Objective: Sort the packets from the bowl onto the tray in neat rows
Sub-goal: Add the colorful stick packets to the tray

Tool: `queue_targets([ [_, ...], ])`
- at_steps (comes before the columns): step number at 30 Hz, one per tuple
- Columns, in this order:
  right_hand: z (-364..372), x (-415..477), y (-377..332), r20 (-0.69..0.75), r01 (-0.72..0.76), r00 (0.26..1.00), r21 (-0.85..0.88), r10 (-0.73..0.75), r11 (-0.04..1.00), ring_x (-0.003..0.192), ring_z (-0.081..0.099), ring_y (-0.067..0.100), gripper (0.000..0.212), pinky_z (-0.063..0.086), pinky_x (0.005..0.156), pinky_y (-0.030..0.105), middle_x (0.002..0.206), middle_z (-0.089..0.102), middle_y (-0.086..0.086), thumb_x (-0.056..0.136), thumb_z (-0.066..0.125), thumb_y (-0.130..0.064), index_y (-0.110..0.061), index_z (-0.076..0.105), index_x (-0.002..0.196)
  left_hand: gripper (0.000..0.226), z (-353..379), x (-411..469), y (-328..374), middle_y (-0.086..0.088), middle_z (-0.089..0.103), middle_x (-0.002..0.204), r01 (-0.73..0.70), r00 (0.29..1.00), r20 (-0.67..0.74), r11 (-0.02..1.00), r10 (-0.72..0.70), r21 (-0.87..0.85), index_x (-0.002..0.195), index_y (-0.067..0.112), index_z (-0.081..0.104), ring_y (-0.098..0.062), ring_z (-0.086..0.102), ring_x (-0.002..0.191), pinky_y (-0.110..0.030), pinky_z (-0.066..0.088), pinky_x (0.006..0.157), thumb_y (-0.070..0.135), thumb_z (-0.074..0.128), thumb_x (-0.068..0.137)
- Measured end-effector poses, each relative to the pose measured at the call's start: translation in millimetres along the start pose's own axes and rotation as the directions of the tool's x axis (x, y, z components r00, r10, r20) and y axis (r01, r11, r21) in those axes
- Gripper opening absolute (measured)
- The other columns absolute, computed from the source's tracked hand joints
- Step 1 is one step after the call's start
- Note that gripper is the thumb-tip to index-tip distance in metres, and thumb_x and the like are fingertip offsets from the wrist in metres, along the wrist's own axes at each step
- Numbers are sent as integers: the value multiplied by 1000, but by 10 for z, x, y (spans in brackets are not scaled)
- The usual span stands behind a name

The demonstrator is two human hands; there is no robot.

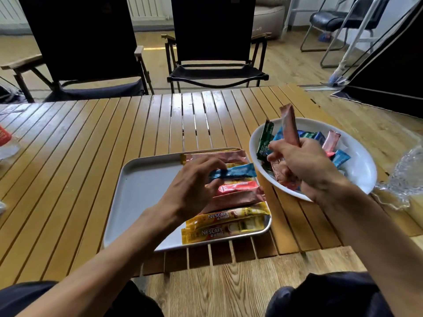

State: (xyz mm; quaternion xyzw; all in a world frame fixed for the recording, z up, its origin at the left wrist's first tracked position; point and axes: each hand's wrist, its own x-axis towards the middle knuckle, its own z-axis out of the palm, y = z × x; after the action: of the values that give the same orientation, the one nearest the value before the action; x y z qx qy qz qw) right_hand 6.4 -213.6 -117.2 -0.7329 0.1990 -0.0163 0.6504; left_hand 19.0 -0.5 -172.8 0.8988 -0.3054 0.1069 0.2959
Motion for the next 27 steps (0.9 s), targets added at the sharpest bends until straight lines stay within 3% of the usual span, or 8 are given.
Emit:
queue_targets([
  [4, -22, 10, 6, 13, 5, 1000, -36, -4, 999, 47, 38, 12, 22, 33, 47, 28, 88, 56, 20, 94, 61, -24, -2, 62, 90, 25, 83, 27, -50, -2, 60, 116, 11, 998, 54, 999, -14, 53, 110, 21, 62, -18, 53, 108, -38, 50, 87, 23, 67, 85],
  [7, -19, 14, 15, 20, 15, 1000, -53, -14, 998, 47, 40, 11, 23, 36, 48, 28, 87, 58, 19, 94, 61, -25, -2, 63, 92, 26, 105, 9, -65, 0, 57, 117, 25, 998, 47, 991, -32, 133, 112, 25, 61, -18, 48, 112, -34, 40, 90, 32, 63, 87],
  [11, -18, 6, 5, 19, 42, 999, -52, -41, 998, 46, 43, 8, 28, 39, 47, 25, 88, 65, 15, 95, 59, -33, -5, 63, 95, 33, 120, -21, 15, 3, 57, 124, -43, 995, 90, 991, 32, 129, 120, 30, 60, -17, 46, 117, -37, 40, 93, 40, 52, 90],
  [16, -1, -42, -44, 70, 29, 997, 40, -32, 999, 45, 47, 11, 46, 40, 46, 27, 74, 60, 8, 96, 48, -52, -8, 59, 99, 41, 160, -56, 53, 8, 50, 137, -33, 985, 170, 986, 5, 165, 128, 39, 54, -16, 39, 126, -37, 35, 100, 49, 42, 91],
  [19, -4, -79, -54, 85, 0, 996, 85, -8, 996, 57, 55, 16, 49, 46, 57, 31, 70, 59, 5, 97, 43, -55, -9, 60, 93, 39, 163, -49, 62, 7, 51, 135, -13, 989, 150, 994, -4, 109, 128, 35, 55, -15, 39, 126, -38, 37, 100, 46, 49, 91],
  [23, 22, -117, -27, 101, 42, 994, 14, -44, 999, 86, 63, 18, 35, 50, 73, 30, 90, 67, 4, 99, 44, -43, -16, 65, 91, 39, 102, -40, 77, 4, 55, 128, 36, 998, 57, 999, -36, 7, 123, 27, 58, -12, 45, 121, -39, 44, 97, 42, 53, 88],
  [25, 33, -118, -16, 135, 65, 989, 11, -66, 998, 90, 61, 18, 29, 49, 75, 29, 95, 66, 4, 99, 46, -38, -18, 66, 92, 32, 44, -40, 98, 4, 57, 126, 80, 997, 2, 995, -80, -68, 119, 24, 60, -11, 50, 116, -32, 48, 93, 34, 58, 90],
  [27, 37, -108, -13, 189, 53, 980, 56, -63, 997, 92, 63, 21, 25, 53, 78, 32, 98, 66, 8, 98, 50, -34, -17, 67, 94, 28, -27, -46, 135, 5, 59, 122, 147, 989, -8, 972, -151, -184, 116, 21, 61, -6, 54, 107, -17, 49, 84, 29, 61, 89],
])
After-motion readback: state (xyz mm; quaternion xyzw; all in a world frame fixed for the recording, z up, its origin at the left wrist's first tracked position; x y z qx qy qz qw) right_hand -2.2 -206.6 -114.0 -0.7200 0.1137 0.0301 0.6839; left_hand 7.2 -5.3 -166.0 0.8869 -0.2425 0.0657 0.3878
